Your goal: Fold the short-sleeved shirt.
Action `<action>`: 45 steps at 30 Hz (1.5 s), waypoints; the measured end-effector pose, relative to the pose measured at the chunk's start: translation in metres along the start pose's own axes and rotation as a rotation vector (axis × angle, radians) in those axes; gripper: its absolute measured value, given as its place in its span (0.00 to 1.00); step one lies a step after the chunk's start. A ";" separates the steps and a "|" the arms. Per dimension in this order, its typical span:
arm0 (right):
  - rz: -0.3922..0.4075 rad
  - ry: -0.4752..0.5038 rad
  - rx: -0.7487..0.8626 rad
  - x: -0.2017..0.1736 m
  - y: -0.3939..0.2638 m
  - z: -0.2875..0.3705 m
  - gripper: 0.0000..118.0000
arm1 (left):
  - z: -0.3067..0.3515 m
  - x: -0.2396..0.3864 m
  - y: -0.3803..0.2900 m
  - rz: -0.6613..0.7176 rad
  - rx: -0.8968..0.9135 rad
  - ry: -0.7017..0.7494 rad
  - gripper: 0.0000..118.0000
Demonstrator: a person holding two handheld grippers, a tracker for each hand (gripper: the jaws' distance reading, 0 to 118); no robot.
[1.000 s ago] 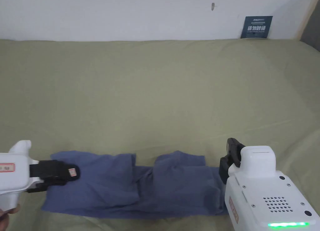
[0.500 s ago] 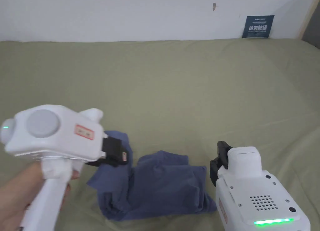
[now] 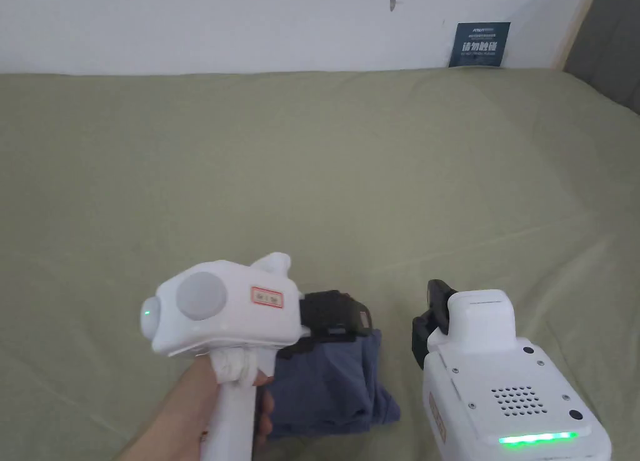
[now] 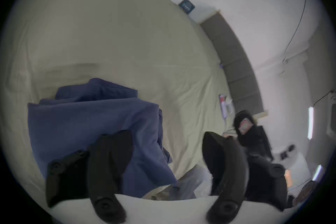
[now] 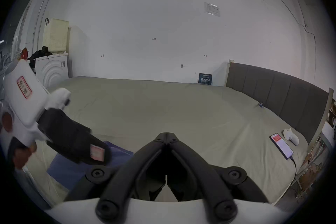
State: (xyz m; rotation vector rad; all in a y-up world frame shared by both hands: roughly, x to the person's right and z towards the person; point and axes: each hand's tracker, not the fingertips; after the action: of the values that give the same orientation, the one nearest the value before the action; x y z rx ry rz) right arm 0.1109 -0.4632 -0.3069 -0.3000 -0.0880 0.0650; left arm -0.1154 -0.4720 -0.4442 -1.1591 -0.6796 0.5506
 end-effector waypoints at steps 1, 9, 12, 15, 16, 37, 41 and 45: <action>0.004 0.001 0.000 -0.001 -0.001 0.000 0.00 | 0.010 -0.010 -0.002 0.023 0.022 -0.034 0.25; -0.001 0.026 -0.014 -0.011 -0.004 -0.006 0.00 | -0.003 -0.048 -0.012 0.039 -0.027 -0.046 0.01; 0.004 0.034 -0.020 -0.013 -0.007 -0.005 0.00 | -0.049 -0.049 -0.020 0.034 -0.078 -0.093 0.01; 0.011 0.031 -0.034 -0.011 -0.010 -0.006 0.00 | -0.078 -0.055 -0.025 0.052 -0.096 -0.092 0.01; 0.011 0.031 -0.041 -0.010 -0.011 -0.007 0.00 | -0.080 -0.059 -0.029 0.060 -0.090 -0.094 0.01; -0.813 0.963 -0.869 0.022 -0.091 -0.150 0.00 | 0.098 -0.117 -0.004 0.028 0.019 0.069 0.04; -0.861 0.991 -0.919 0.033 -0.100 -0.163 0.00 | 0.085 -0.130 -0.004 0.038 -0.048 -0.048 1.00; -0.896 0.996 -0.933 0.035 -0.101 -0.165 0.00 | 0.065 -0.140 -0.005 0.073 -0.083 -0.116 0.95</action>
State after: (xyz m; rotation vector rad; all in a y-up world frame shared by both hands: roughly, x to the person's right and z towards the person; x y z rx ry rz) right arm 0.1665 -0.6052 -0.4314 -1.1608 0.7635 -1.0407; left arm -0.2576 -0.5311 -0.4513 -1.2399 -0.7678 0.6606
